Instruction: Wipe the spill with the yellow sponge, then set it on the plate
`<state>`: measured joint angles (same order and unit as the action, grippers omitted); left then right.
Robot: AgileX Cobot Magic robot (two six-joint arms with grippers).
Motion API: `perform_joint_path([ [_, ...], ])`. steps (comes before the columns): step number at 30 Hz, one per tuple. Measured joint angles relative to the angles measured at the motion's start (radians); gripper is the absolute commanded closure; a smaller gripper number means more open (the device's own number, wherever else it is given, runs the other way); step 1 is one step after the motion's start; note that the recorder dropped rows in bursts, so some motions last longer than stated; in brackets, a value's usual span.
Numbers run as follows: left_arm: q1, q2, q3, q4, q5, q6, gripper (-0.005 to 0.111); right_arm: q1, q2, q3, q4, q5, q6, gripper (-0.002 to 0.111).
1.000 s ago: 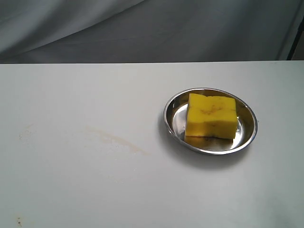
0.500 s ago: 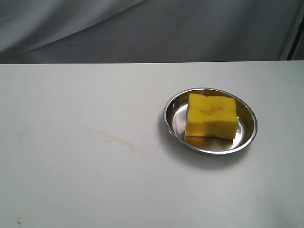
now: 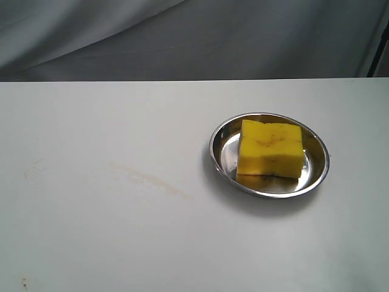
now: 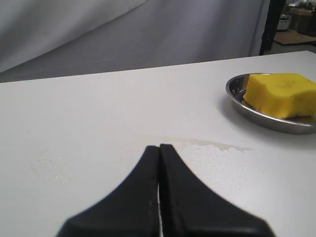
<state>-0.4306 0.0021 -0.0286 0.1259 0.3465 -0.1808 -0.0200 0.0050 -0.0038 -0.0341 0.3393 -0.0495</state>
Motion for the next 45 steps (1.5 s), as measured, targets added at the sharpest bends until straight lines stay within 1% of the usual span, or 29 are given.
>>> perform_joint_path([
  [3, 0.0, 0.0, 0.024, 0.005, 0.002, 0.004, 0.107, 0.0, 0.0, 0.0, 0.0, 0.0, 0.0, 0.108],
  [6, 0.0, 0.0, 0.024, 0.037, 0.012, 0.004, 0.107, 0.0, 0.0, 0.0, 0.0, 0.0, 0.0, 0.108],
  [21, 0.0, 0.0, 0.024, 0.045, 0.02, -0.01, 0.107, 0.0, 0.0, 0.0, 0.0, 0.0, 0.0, 0.108],
  [23, 0.01, 0.0, 0.024, 0.045, 0.02, -0.011, 0.107, 0.0, 0.0, 0.0, 0.0, 0.0, 0.0, 0.108],
  [27, 0.056, 0.0, 0.024, 0.045, 0.02, -0.011, 0.107, 0.0, 0.0, 0.0, 0.0, 0.0, 0.0, 0.108],
  [31, 0.077, 0.0, 0.024, 0.045, 0.02, -0.011, 0.107, 0.0, 0.0, 0.0, 0.0, 0.0, 0.0, 0.108],
  [45, 0.081, 0.0, 0.024, 0.037, 0.02, -0.014, 0.107, 0.0, 0.0, 0.0, 0.0, 0.0, 0.0, 0.108],
])
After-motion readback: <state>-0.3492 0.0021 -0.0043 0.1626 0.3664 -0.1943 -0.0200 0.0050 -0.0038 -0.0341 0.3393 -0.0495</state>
